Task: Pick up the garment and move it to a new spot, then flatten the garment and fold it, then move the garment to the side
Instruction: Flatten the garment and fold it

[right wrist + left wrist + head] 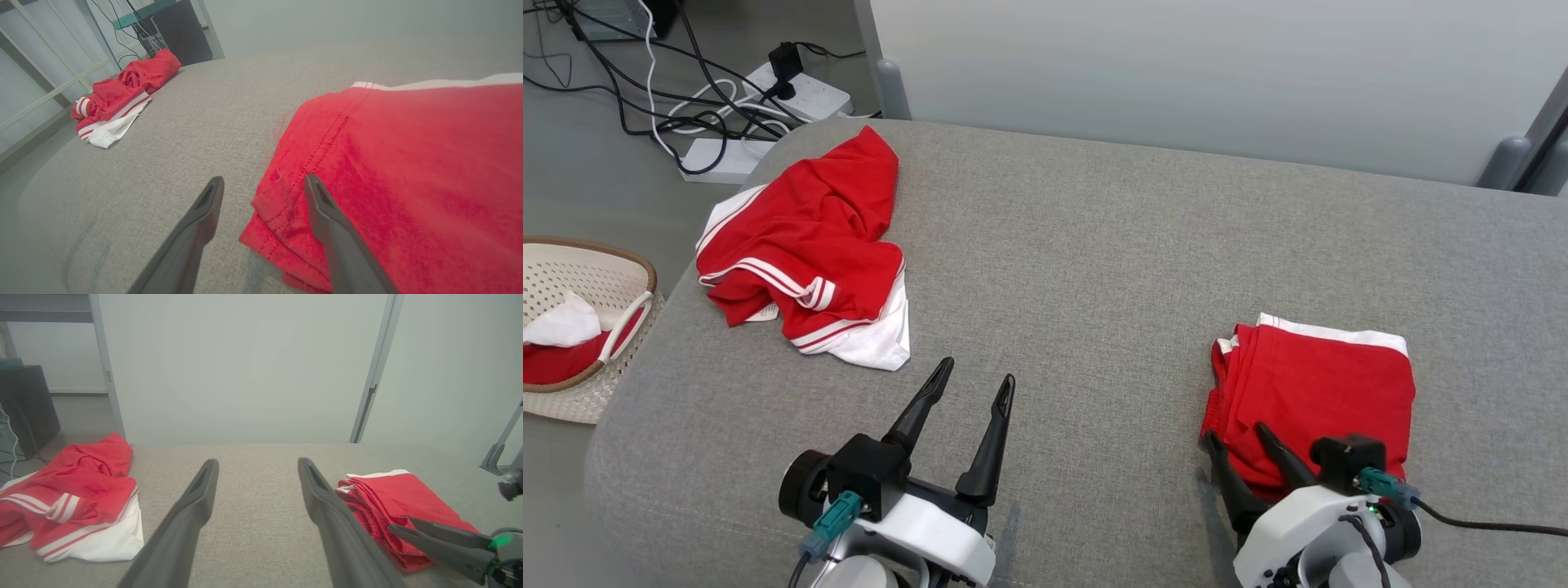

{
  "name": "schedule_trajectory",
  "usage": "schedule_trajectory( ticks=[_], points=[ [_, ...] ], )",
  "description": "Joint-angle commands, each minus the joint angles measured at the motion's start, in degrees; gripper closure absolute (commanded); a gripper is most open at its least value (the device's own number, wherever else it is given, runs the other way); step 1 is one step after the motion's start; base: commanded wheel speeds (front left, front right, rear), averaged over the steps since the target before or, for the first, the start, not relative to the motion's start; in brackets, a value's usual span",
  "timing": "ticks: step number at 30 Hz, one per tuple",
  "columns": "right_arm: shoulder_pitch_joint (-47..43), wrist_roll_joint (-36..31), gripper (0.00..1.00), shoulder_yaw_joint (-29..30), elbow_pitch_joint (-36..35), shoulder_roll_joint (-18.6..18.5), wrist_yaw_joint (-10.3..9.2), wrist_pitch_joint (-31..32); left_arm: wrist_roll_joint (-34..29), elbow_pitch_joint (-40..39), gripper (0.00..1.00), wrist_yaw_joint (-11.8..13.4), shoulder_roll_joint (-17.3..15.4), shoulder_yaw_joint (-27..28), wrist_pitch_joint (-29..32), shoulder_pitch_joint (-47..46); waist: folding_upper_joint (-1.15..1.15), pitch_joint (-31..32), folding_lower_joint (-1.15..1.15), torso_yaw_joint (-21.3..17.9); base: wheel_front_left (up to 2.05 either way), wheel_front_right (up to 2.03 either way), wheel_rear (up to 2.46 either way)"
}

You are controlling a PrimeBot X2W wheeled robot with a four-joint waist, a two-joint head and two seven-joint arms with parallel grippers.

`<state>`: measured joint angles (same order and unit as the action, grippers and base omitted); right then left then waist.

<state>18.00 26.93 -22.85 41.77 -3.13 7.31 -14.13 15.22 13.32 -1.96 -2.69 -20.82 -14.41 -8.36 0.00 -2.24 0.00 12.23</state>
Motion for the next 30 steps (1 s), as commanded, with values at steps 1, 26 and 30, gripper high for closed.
schedule_trajectory(
  ticks=[1, 26, 30],
  points=[
    [0.8, 0.8, 0.0, -1.9, -0.6, 0.2, 0.18, -0.5, 0.3, -1.5, 0.0, 0.2, -0.2, 1.9, -0.6, -1.2, 0.0, 0.0, 0.0, -0.1, 0.0, 0.0, 0.0],
    [-2.9, -9.6, 0.0, 12.9, -18.0, 0.2, 0.18, -0.9, 0.4, -3.7, 0.0, 3.1, -0.2, 5.4, -0.6, 0.6, 0.0, 2.5, 0.0, -6.6, 0.0, 0.0, 0.0],
    [-5.2, -11.3, 0.0, 17.6, -20.9, 0.2, 0.18, -0.9, 1.1, -4.7, 0.0, 4.0, -0.2, 6.6, -0.6, 1.2, 0.0, 2.9, 0.0, -8.6, 0.0, 0.0, 0.0]
  ],
)
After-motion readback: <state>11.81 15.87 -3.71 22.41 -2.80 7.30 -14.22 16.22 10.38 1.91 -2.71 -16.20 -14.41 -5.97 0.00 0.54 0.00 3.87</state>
